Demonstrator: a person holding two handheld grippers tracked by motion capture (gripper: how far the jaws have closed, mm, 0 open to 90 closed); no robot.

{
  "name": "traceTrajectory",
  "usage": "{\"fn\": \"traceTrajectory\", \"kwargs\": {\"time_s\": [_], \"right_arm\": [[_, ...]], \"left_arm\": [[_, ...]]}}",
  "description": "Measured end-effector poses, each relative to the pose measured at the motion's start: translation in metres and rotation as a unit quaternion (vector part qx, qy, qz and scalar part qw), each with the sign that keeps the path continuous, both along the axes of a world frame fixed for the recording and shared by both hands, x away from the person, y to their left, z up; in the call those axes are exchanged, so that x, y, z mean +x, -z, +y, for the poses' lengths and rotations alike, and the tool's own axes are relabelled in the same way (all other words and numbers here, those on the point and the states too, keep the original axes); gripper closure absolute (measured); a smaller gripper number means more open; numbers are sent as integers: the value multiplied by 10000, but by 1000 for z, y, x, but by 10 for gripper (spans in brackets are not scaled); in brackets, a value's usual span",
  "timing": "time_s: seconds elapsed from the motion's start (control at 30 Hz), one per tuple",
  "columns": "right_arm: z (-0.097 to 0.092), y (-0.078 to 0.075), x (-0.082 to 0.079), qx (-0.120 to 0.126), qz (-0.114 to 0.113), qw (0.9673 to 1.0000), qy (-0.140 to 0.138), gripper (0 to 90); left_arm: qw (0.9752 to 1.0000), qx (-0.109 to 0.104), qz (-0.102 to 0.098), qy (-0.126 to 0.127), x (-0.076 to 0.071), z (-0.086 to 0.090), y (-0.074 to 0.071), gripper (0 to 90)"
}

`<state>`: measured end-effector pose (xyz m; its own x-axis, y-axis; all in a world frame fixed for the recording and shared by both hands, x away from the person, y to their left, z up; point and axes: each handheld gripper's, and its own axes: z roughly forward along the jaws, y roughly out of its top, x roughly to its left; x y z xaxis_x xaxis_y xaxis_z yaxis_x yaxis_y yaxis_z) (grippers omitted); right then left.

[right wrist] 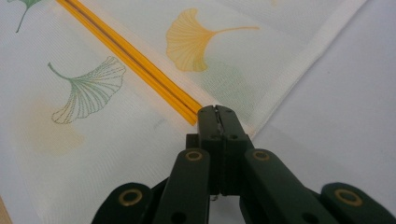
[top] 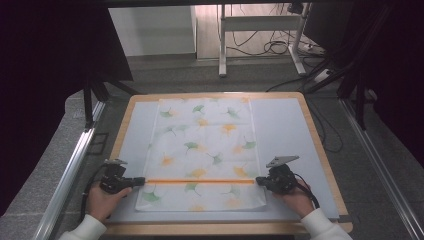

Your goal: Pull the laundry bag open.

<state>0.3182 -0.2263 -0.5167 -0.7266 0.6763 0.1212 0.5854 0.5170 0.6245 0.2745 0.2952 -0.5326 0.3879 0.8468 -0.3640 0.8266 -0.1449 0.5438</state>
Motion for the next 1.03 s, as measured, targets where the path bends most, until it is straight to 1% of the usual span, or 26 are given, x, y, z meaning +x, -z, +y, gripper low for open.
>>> {"fn": "traceTrajectory", "kwargs": {"time_s": [0.03,0.07,0.1,0.13,0.2,0.23,0.27,0.3,0.33,0.37,0.4,0.43,0.47,0.5,0.53,0.57,0.6,0.67,0.73,0.77,0.8,0.83,0.9,0.93,1.03], "right_arm": [[0,0,0,-2,-2,10000,-5,899],[0,0,0,-8,-5,10000,-18,899],[0,0,0,-9,-6,10000,-17,899],[0,0,0,-19,-9,10000,-23,899],[0,0,0,-15,-11,10000,-26,899],[0,0,-1,-17,-21,10000,-20,898],[0,0,-1,-24,-58,10000,-47,898],[1,0,-2,-35,-105,9999,-73,896],[1,0,-2,-35,-105,9999,-73,896],[-1,-1,-3,30,-139,9999,-76,890],[-3,-3,-4,87,-159,9998,-85,863],[-6,-7,-6,173,-235,9995,-74,829],[-6,-7,-6,173,-235,9995,-74,829],[-12,-14,-8,361,-412,9985,17,764],[-14,-17,-9,410,-494,9979,66,735],[-19,-20,-11,480,-631,9967,149,696],[-21,-22,-11,512,-679,9962,187,665],[-29,-25,-12,597,-791,9946,296,564],[-35,-28,-12,683,-881,9930,393,537],[-38,-29,-12,693,-933,9923,417,518],[-38,-29,-12,693,-933,9923,417,518],[-40,-31,-11,716,-992,9914,471,487],[-40,-32,-10,710,-1009,9912,485,480],[-39,-33,-10,687,-1080,9906,473,443],[-39,-33,-10,701,-1107,9902,473,420]], "left_arm": [[10000,45,-11,-35,-1,4,-1,900],[9999,-142,66,-42,-1,8,0,900],[9998,-202,59,-45,-1,9,3,900],[9999,-125,18,-15,-2,7,4,900],[10000,72,-47,27,-4,2,1,900],[9998,162,-94,9,-4,0,0,900],[9998,162,-94,9,-4,0,0,900],[9985,406,-356,-1,-6,-5,-5,883],[9985,406,-356,-1,-6,-5,-5,799],[9969,498,-596,86,-8,-9,-12,688],[9969,498,-596,86,-8,-9,-12,632],[9938,637,-906,142,-11,-15,-20,567],[9938,637,-906,142,-11,-15,-20,504],[9927,516,-1070,198,-11,-19,-25,458],[9927,516,-1070,198,-11,-19,-25,453],[9899,482,-1308,251,-11,-19,-29,440],[9896,417,-1353,246,-11,-17,-30,423],[9889,375,-1427,192,-8,-13,-32,376],[9890,289,-1449,115,-6,-8,-32,350],[9886,286,-1477,39,-6,-5,-32,340],[9886,286,-1477,39,-6,-5,-32,336],[9882,261,-1509,-23,-6,-2,-31,330],[9883,257,-1501,-42,-5,-1,-30,325],[9883,251,-1504,-78,-5,0,-30,311],[9878,216,-1536,-136,-4,3,-29,301]]}}
